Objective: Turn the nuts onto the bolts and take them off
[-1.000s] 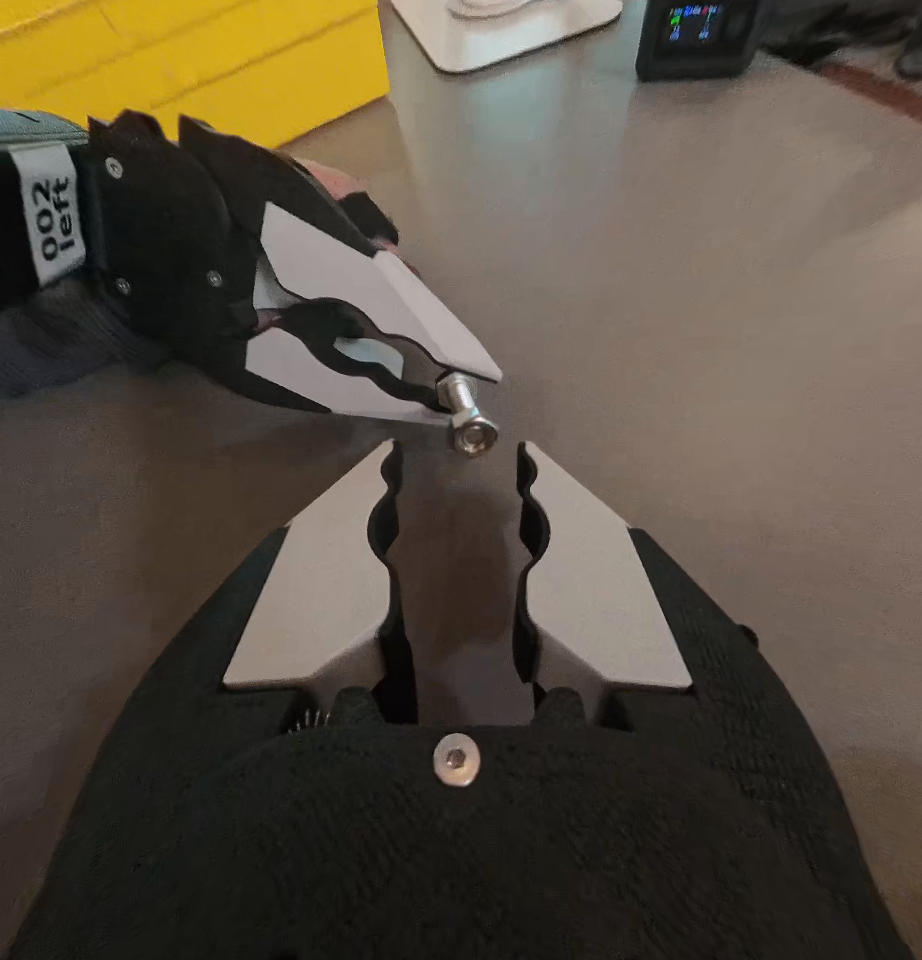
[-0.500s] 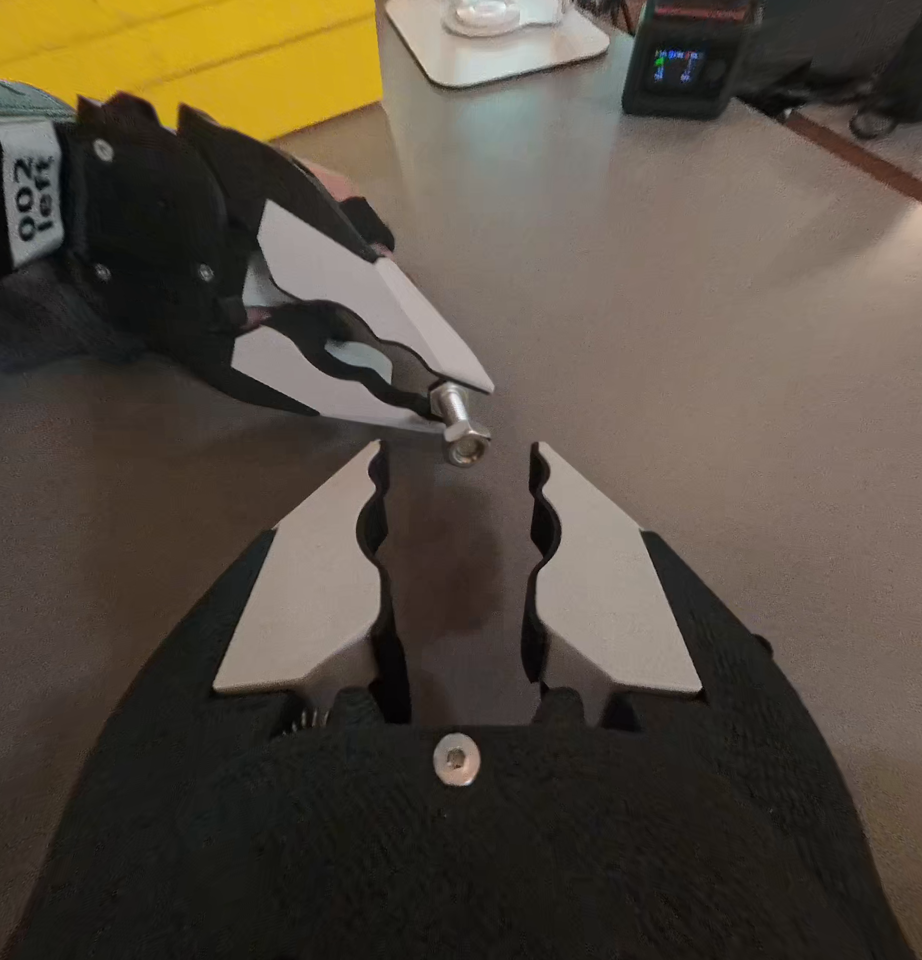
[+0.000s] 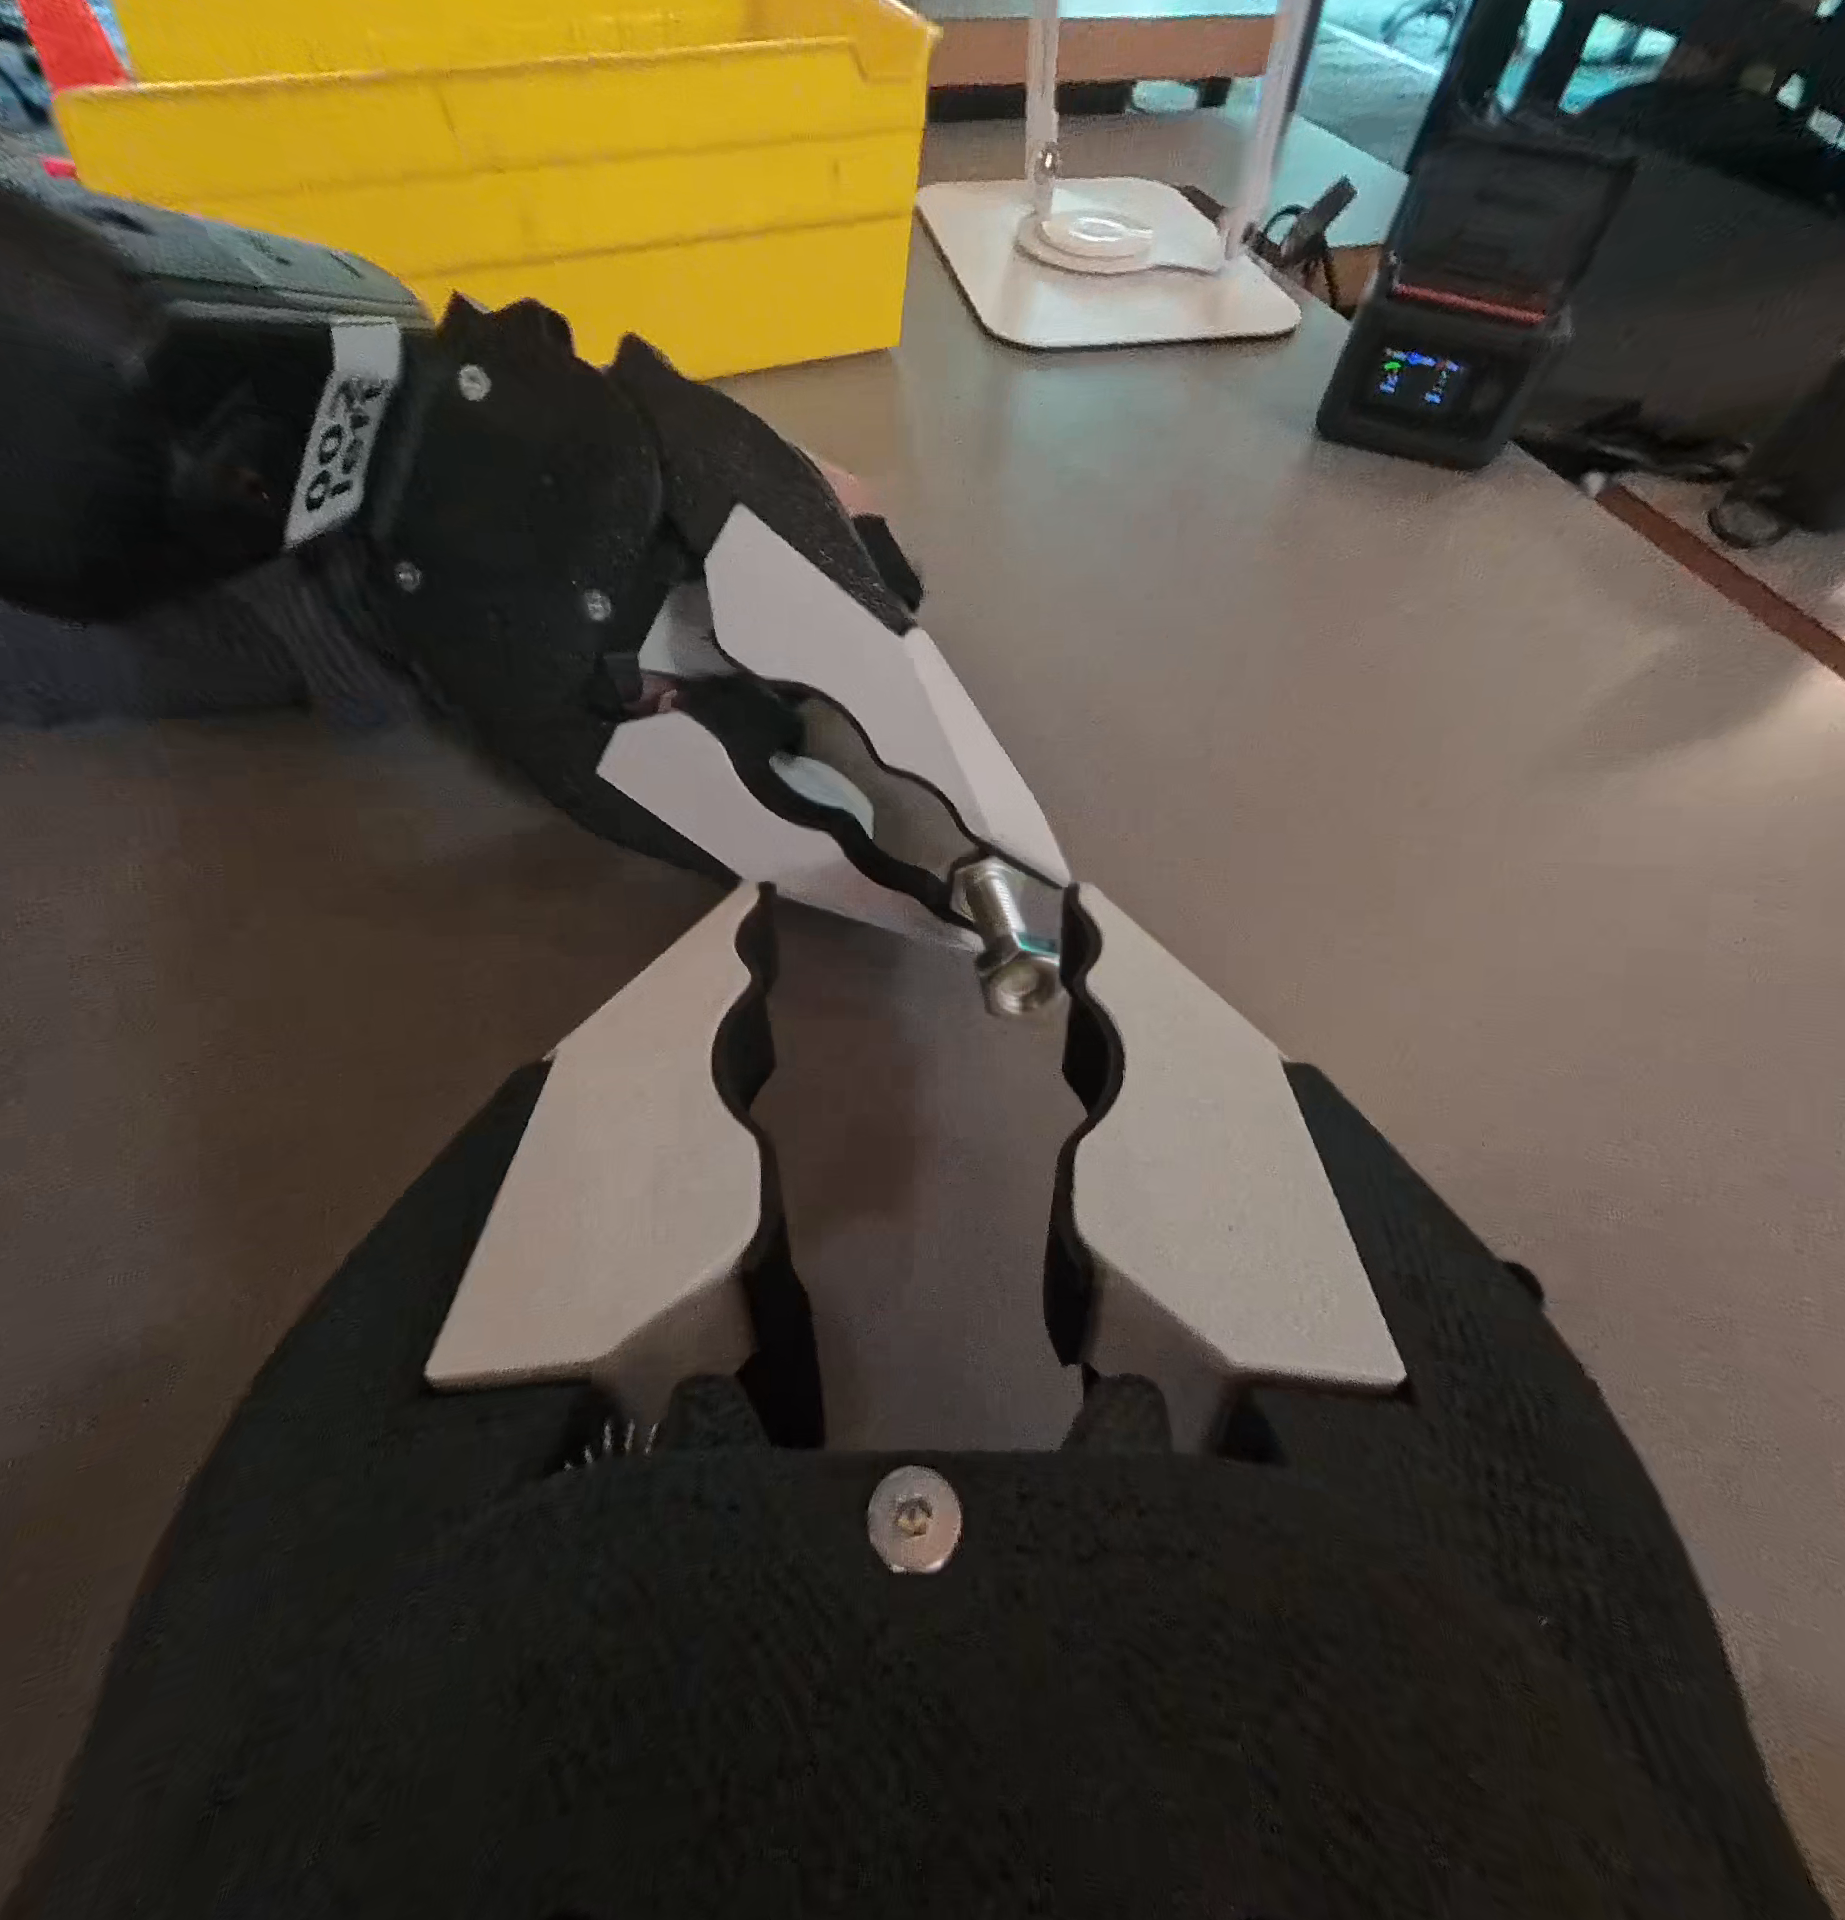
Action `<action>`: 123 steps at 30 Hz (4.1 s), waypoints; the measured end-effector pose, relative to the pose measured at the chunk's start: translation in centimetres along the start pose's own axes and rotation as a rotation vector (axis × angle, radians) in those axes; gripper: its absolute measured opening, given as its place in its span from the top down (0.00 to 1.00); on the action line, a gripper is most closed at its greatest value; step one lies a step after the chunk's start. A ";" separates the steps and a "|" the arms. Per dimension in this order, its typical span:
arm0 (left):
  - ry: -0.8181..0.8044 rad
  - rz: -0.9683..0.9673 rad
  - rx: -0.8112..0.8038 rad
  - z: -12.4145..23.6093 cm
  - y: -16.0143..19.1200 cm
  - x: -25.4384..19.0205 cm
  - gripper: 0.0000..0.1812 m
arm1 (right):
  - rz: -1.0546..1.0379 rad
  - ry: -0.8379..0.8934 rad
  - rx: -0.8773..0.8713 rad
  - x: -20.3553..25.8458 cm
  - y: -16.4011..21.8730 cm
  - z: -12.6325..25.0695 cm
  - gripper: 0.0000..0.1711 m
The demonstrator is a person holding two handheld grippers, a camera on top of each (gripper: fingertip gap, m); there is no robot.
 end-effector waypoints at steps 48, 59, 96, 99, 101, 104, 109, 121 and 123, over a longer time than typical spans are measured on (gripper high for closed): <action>0.002 -0.001 -0.002 0.0 -0.1 0.0 0.91 | -0.147 0.010 0.028 -0.9 0.0 0.3 0.77; -0.017 0.000 0.017 0.0 0.1 0.2 0.91 | -0.245 0.051 0.155 -2.4 2.3 0.3 0.80; -0.281 0.314 -0.200 3.6 0.4 5.5 0.91 | 0.032 0.701 0.217 -4.8 -0.9 21.0 0.96; -0.272 0.307 -0.201 3.5 0.3 5.4 0.91 | -0.098 0.751 0.416 -5.8 4.2 26.5 0.96; -0.265 0.301 -0.202 3.4 0.2 5.2 0.91 | -0.144 0.745 0.542 -6.3 7.3 28.4 0.96; -0.253 0.289 -0.200 3.3 0.0 5.0 0.91 | -0.145 0.719 0.698 -7.3 10.5 29.2 0.96; -0.234 0.276 -0.199 3.1 -0.3 4.5 0.91 | -0.069 0.630 0.900 -8.1 13.7 28.3 0.96; -0.149 0.181 -0.250 2.4 -2.8 2.4 0.91 | -0.005 0.755 0.964 -9.1 12.7 28.6 0.78; -0.137 0.166 -0.275 2.5 -3.2 2.2 0.91 | 0.076 0.833 0.799 -8.5 8.4 27.6 0.79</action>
Point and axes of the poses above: each gripper's, where its closed fingertips meet, z back along the fingers, y out of its underside, x = y × z across the jaws, the point moved 2 cm from there along z, back along the fingers, and after that the axes turned 7 degrees about y, right-handed, at the moved point
